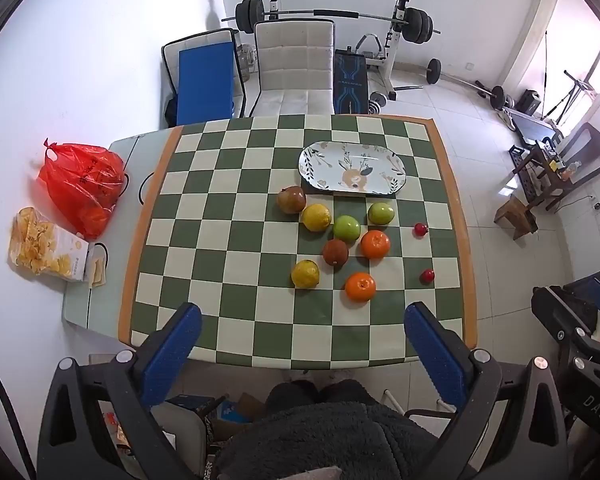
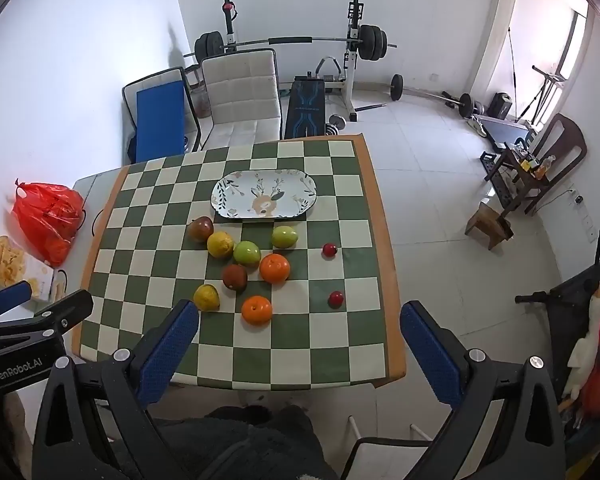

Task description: Organize fruits

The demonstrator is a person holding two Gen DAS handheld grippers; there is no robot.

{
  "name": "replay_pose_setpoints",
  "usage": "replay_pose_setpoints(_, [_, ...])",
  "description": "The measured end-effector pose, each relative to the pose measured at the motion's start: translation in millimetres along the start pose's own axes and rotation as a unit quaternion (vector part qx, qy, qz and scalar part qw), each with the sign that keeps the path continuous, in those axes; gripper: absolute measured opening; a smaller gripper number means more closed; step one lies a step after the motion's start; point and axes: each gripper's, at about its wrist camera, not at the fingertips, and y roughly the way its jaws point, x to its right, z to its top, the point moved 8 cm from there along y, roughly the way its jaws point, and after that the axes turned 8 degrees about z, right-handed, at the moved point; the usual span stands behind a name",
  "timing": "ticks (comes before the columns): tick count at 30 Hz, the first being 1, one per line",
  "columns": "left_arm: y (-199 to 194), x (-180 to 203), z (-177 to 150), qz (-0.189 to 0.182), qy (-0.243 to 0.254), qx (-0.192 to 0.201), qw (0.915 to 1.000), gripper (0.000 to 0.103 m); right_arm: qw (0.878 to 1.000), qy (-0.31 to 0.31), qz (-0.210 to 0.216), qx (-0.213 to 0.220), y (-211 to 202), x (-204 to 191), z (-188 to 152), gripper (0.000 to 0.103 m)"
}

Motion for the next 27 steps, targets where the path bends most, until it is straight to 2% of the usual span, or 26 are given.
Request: replay_pose_setpoints(27, [-1.5, -1.6, -2.2, 0.002, 0.002, 0.002, 1.0000, 0.103, 1.000, 0.003, 0.009, -0.001, -2.3, -0.3, -5.9, 0.103])
